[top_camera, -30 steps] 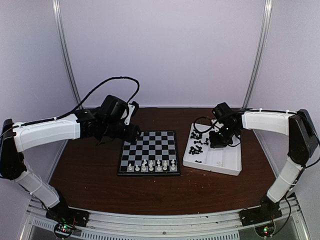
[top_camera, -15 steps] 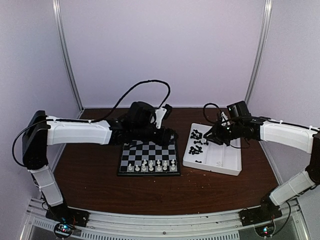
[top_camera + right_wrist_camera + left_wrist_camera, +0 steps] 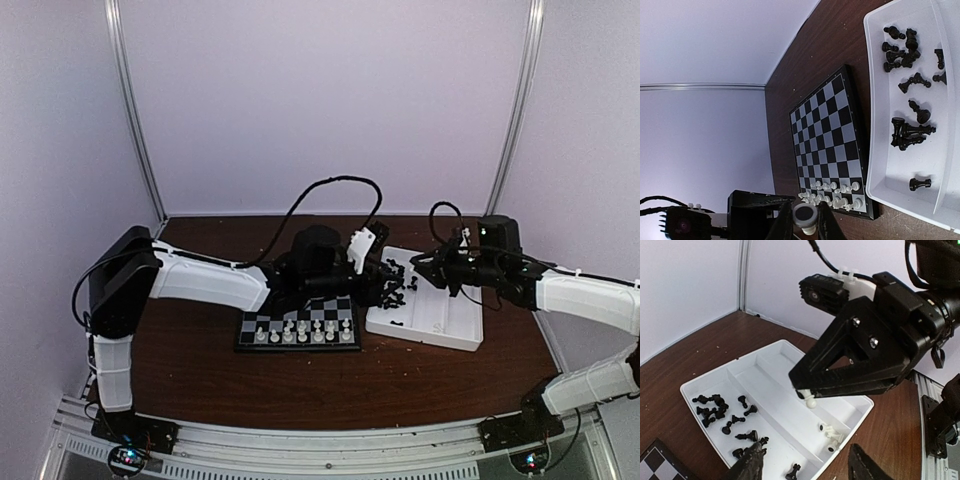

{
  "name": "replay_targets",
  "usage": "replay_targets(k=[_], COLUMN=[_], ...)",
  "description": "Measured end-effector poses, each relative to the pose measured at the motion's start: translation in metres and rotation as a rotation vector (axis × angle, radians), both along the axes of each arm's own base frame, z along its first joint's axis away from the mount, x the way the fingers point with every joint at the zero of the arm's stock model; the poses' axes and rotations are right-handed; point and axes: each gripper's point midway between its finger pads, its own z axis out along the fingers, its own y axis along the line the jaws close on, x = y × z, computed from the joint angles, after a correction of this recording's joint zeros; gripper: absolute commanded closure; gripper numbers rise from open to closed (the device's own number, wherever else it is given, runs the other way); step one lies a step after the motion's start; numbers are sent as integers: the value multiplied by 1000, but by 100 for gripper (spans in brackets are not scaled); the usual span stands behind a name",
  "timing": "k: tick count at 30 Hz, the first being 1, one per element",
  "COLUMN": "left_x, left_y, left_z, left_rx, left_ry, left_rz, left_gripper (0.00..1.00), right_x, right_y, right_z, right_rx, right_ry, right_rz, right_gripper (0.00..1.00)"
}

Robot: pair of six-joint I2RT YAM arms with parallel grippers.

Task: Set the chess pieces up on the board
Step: Pick up the chess piece from the storage box.

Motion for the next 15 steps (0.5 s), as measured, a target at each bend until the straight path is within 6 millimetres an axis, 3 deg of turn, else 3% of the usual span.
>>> replay_targets(k=[15], left_x=[5], left_y=[-21], left_z=[12], left_rx=[-46], left_ry=[-115], left_rz=[-37], left_gripper=[53], right_x=[-4], right_y=[1], right_z=[9], right_rx=[87], right_ry=[-10], right_rz=[-16], right_gripper=[85])
